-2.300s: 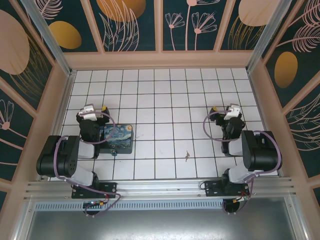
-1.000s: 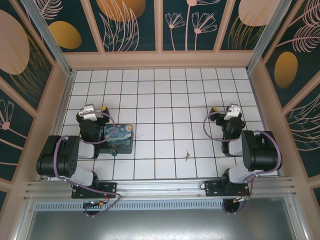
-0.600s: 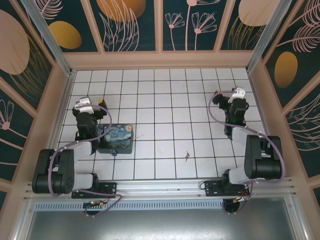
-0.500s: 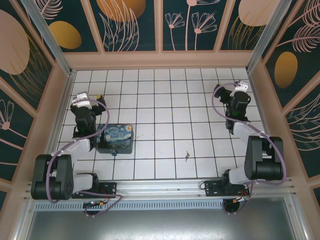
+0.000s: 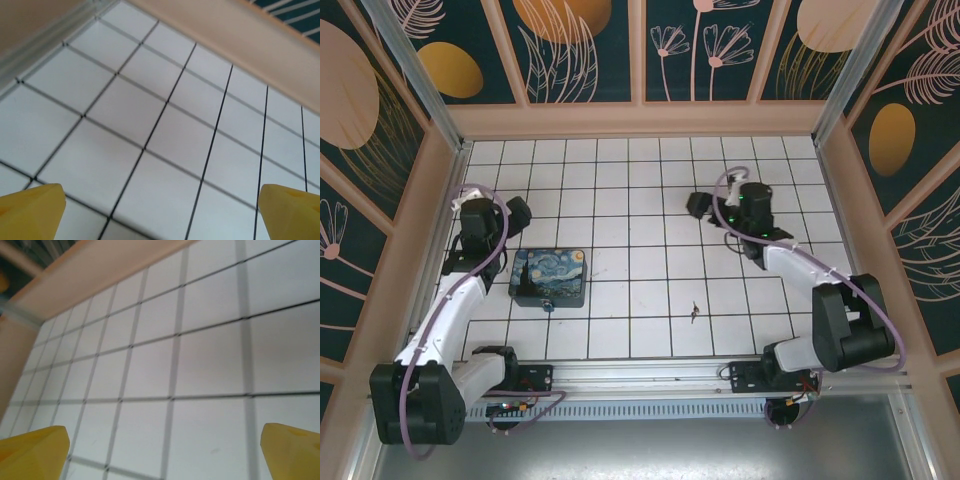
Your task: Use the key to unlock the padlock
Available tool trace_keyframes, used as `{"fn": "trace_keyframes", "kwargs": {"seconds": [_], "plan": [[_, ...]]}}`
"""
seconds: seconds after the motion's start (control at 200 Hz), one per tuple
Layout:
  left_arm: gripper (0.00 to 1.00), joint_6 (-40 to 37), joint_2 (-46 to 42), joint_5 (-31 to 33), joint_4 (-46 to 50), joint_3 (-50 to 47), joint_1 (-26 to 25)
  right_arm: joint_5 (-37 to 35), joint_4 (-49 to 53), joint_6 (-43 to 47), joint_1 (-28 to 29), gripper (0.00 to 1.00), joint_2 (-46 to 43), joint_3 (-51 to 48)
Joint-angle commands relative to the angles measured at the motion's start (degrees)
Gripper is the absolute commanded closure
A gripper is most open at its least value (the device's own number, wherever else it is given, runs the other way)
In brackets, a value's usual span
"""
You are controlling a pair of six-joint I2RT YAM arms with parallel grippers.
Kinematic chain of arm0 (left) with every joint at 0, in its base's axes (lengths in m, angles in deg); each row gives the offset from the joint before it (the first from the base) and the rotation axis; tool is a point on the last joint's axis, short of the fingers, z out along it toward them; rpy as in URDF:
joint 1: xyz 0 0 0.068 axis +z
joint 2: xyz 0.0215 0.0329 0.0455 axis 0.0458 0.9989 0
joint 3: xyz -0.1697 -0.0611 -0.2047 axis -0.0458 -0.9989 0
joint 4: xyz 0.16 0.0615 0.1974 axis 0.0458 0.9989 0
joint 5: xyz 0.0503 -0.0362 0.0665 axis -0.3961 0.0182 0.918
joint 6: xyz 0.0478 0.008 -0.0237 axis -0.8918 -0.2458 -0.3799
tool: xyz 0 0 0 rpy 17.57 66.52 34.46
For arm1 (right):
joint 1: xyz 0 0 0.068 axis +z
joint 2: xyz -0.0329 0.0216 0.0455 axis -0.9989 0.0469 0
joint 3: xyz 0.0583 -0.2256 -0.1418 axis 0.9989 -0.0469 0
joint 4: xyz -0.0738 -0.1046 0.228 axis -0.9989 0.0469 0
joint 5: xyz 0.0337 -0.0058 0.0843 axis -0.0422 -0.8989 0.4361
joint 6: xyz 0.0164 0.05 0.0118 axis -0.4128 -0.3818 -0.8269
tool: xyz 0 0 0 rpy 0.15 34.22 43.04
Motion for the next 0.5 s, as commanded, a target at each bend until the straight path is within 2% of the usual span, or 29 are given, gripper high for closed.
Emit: {"fn": "trace_keyframes", "kwargs": {"seconds": [0.0, 0.245, 0.495], "plan": [[0.01, 4.25, -1.58, -6.70, 7.41, -3.25, 0.49, -1.47, 5.41, -3.68, 5.82, 0.03, -1.79, 1.33], [0.01, 6.08, -4.65, -10.67, 6.56, -10.11, 0.49, -5.32, 3.97, -12.15, 19.99, 0.05, 3.62, 1.86], [0.01, 8.19, -7.16, -20.45, 4.61, -12.77, 0.49, -2.60, 0.14, -17.78, 30.08, 0.18, 12.16, 7.43]]}}
